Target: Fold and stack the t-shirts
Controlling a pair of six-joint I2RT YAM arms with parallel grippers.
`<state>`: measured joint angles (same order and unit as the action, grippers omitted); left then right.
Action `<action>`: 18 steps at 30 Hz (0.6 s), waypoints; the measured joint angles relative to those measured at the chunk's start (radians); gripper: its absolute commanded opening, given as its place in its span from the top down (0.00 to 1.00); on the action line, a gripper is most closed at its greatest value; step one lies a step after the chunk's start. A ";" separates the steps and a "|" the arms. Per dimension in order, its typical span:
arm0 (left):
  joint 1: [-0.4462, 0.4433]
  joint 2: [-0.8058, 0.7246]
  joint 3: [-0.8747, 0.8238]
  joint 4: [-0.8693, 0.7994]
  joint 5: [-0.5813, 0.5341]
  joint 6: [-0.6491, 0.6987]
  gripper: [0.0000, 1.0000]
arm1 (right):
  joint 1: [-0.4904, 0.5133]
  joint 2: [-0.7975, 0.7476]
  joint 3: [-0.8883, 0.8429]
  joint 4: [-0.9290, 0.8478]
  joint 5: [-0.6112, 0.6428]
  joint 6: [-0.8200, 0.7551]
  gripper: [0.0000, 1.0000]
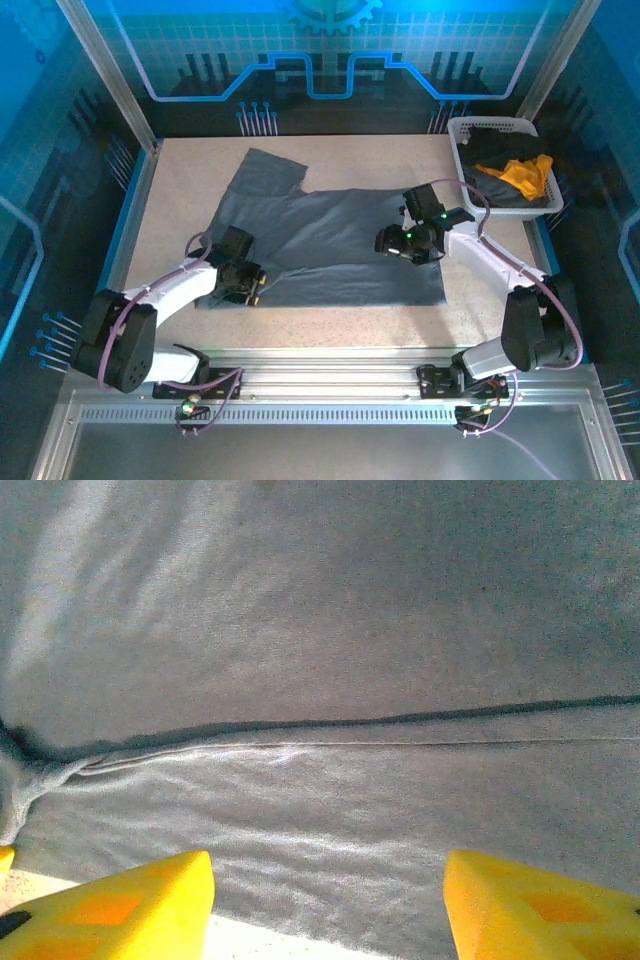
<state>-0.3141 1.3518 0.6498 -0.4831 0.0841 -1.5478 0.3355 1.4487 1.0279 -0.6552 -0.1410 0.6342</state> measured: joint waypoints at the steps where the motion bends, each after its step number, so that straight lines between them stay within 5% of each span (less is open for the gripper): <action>1: -0.001 0.006 0.000 0.007 0.000 -0.003 0.67 | 0.000 -0.002 -0.002 -0.001 0.000 0.000 0.38; 8: -0.002 0.015 0.006 0.022 -0.006 -0.008 1.00 | -0.002 -0.018 -0.013 -0.001 -0.002 0.000 0.39; 18: -0.004 0.158 0.263 -0.062 -0.051 0.161 1.00 | -0.004 -0.024 -0.016 -0.002 -0.003 0.000 0.41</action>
<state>-0.3183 1.5097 0.9127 -0.5453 0.0326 -1.3872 0.3317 1.4246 1.0115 -0.6571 -0.1440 0.6342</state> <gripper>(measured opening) 0.054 0.595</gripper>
